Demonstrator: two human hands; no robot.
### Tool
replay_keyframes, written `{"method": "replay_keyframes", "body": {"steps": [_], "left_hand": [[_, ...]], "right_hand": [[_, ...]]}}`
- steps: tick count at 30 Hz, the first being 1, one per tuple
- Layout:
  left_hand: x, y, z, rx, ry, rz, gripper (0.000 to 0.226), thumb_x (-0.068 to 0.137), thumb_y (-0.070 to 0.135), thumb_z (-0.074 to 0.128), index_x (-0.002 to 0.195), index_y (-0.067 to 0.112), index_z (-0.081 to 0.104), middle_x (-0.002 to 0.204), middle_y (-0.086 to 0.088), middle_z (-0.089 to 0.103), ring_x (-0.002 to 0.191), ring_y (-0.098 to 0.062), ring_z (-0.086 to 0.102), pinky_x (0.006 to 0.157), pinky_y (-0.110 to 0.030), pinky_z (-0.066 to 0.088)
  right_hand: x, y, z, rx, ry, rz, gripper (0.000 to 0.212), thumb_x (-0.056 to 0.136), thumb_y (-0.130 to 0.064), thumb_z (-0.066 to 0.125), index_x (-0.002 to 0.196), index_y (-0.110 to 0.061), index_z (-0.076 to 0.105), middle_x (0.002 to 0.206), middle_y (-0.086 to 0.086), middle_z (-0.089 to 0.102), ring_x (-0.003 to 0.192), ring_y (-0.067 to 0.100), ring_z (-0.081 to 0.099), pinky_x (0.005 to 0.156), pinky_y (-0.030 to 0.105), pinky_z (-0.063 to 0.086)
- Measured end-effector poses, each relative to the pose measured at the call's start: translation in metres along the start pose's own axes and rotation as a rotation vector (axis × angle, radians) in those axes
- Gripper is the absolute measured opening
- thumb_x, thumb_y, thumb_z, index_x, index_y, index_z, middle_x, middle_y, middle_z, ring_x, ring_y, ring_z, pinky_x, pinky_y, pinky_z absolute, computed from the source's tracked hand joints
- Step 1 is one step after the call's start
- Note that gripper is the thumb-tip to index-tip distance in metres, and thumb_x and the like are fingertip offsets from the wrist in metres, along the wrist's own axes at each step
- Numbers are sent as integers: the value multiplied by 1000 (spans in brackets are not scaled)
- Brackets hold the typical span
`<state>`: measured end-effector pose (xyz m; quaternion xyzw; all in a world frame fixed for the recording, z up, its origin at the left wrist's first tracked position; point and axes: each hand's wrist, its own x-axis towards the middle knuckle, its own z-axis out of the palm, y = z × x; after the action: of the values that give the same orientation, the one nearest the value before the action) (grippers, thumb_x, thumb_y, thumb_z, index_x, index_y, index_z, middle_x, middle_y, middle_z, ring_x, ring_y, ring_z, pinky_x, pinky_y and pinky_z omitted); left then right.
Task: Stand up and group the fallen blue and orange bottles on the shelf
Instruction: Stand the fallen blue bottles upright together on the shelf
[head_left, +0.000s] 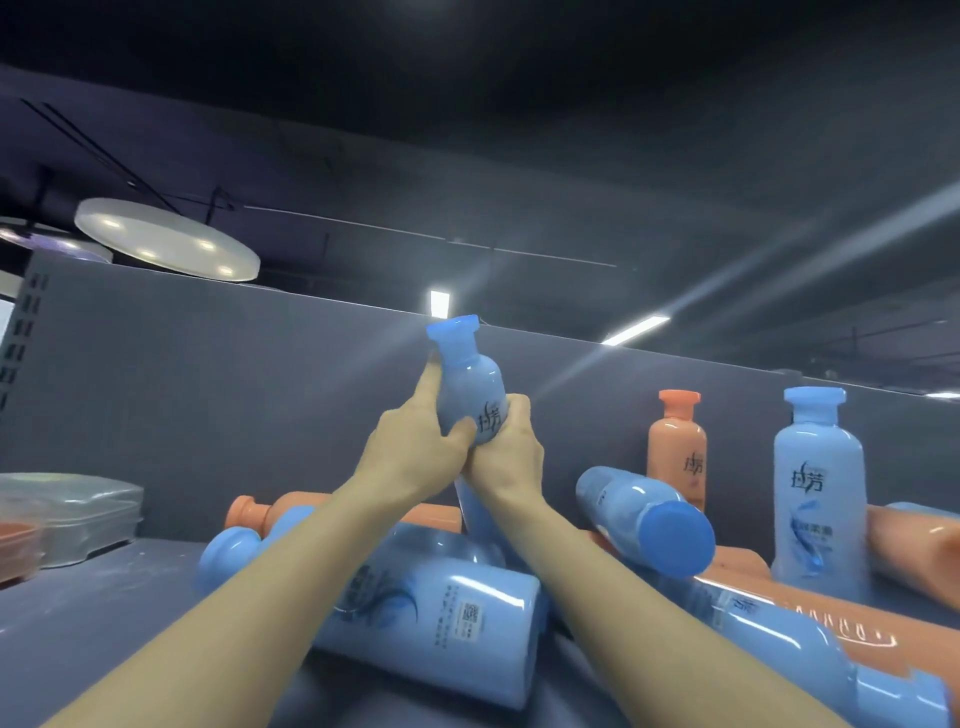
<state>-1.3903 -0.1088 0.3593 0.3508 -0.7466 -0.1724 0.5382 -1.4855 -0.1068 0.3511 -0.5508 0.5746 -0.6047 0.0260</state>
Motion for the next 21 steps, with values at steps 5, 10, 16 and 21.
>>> {"method": "replay_keyframes", "body": {"steps": [5, 10, 16, 21], "left_hand": [[-3, -4, 5, 36, -191, 2, 71, 92, 26, 46, 148, 39, 5, 88, -2, 68, 88, -14, 58, 73, -20, 45], [-3, -6, 12, 49, -300, -13, 65, 96, 28, 41, 150, 31, 4, 95, 3, 65, 94, -14, 54, 81, -24, 41], [-4, -8, 14, 1, -410, -46, 40, 96, 37, 40, 135, 29, 38, 98, 9, 56, 94, -12, 55, 70, -23, 39], [-1, -12, 16, 44, -435, -38, 34, 96, 38, 39, 127, 28, 46, 103, 4, 63, 84, -9, 56, 67, -22, 40]], "right_hand": [[6, 3, -1, 156, -26, 230, 29, 79, -28, 45, 101, -10, 38, 99, 7, 51, 89, 25, 48, 86, 38, 46], [16, 16, -8, 356, -48, 473, 22, 98, -16, 28, 81, -9, 38, 90, 6, 53, 71, 18, 47, 60, 26, 36], [22, 16, -16, 270, -189, 511, 14, 94, -14, 36, 102, -14, 24, 83, 3, 43, 70, 17, 44, 57, 25, 37], [29, 24, -13, 151, -185, 447, 28, 88, -10, 44, 111, -8, 29, 104, 7, 48, 91, 25, 48, 73, 32, 47]]}}
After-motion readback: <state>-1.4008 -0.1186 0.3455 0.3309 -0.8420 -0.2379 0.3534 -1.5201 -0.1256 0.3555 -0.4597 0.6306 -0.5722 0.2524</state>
